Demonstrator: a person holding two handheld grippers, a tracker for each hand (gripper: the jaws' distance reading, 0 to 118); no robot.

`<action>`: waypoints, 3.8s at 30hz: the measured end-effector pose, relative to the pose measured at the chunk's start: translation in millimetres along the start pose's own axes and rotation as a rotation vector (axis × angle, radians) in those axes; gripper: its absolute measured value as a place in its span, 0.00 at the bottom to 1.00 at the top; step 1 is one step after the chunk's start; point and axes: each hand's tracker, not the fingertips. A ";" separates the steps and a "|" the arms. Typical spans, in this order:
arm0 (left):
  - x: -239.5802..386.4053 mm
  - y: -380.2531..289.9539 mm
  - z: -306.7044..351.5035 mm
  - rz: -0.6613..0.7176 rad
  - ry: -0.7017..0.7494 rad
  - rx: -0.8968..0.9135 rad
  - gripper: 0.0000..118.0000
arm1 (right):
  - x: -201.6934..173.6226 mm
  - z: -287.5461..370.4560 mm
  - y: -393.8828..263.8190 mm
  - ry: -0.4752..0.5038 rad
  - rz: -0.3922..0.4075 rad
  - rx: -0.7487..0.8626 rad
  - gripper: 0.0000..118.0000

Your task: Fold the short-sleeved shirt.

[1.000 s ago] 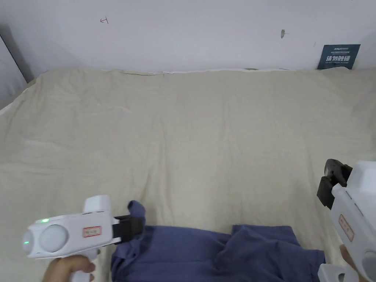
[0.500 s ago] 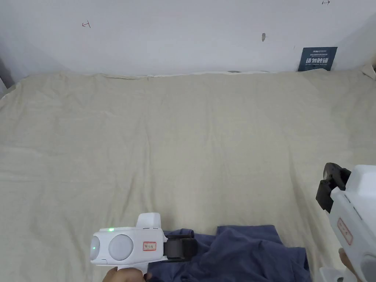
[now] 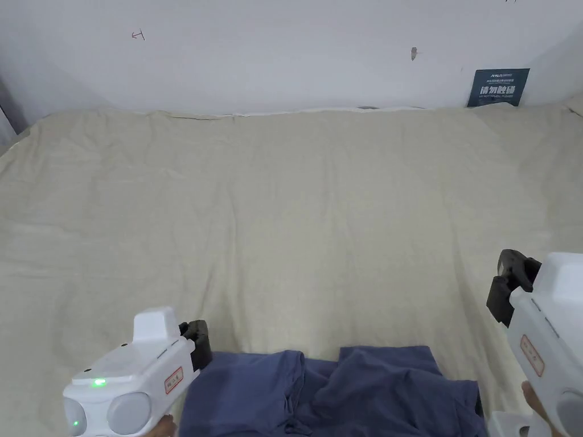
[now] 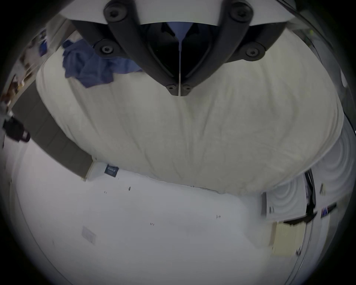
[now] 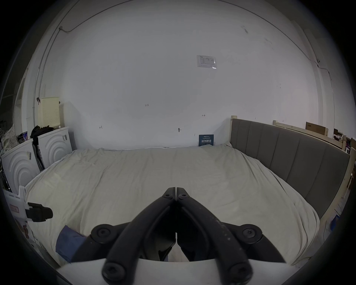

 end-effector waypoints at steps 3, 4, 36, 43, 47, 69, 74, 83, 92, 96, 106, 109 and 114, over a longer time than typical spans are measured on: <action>5.0 -15.7 -13.9 -0.027 -0.035 -0.056 0.00 | 0.4 0.9 -0.9 0.000 -0.004 -0.001 0.01; 9.8 -22.1 -18.6 -0.035 -0.040 -0.081 0.00 | 0.9 0.9 -1.1 -0.001 -0.003 -0.002 0.01; -33.0 6.0 -6.3 0.338 -0.480 -0.217 0.59 | 4.1 3.2 5.1 0.003 0.012 0.003 0.01; -97.9 -12.9 -33.5 0.371 -0.381 -0.353 1.00 | -7.1 -2.3 -1.8 0.015 0.027 -0.028 0.01; -114.7 -32.7 -59.4 0.380 -0.381 -0.440 1.00 | -11.2 -5.6 -4.3 0.016 0.037 -0.045 0.01; -92.2 -43.9 -69.7 0.279 -0.422 -0.425 0.08 | -10.4 -10.8 -4.4 0.014 0.038 -0.062 0.01; -108.0 -20.3 -34.0 0.237 -0.354 -0.347 0.08 | -11.0 -11.0 1.0 0.025 0.038 -0.043 0.01; -93.0 22.9 24.0 0.192 -0.129 -0.349 0.08 | -15.2 -6.7 6.5 0.064 0.028 -0.013 0.01; 47.6 30.7 1.7 0.037 -0.341 -0.401 0.08 | -6.1 4.9 7.5 0.058 0.018 0.004 0.01; 118.5 19.0 -14.1 -0.041 -0.397 -0.460 0.08 | 3.1 9.5 7.7 0.042 0.016 0.008 0.01; 209.5 -41.7 -69.5 -0.194 -0.370 -0.586 0.55 | 23.7 13.8 6.0 -0.006 0.017 0.004 0.01; 212.5 -36.7 -57.0 -0.090 -0.464 -0.579 0.95 | 26.5 14.8 5.8 -0.011 0.017 0.003 0.01; 200.1 -9.8 -24.4 -0.070 -0.478 -0.400 0.93 | 28.7 15.8 6.8 -0.015 0.009 0.006 0.01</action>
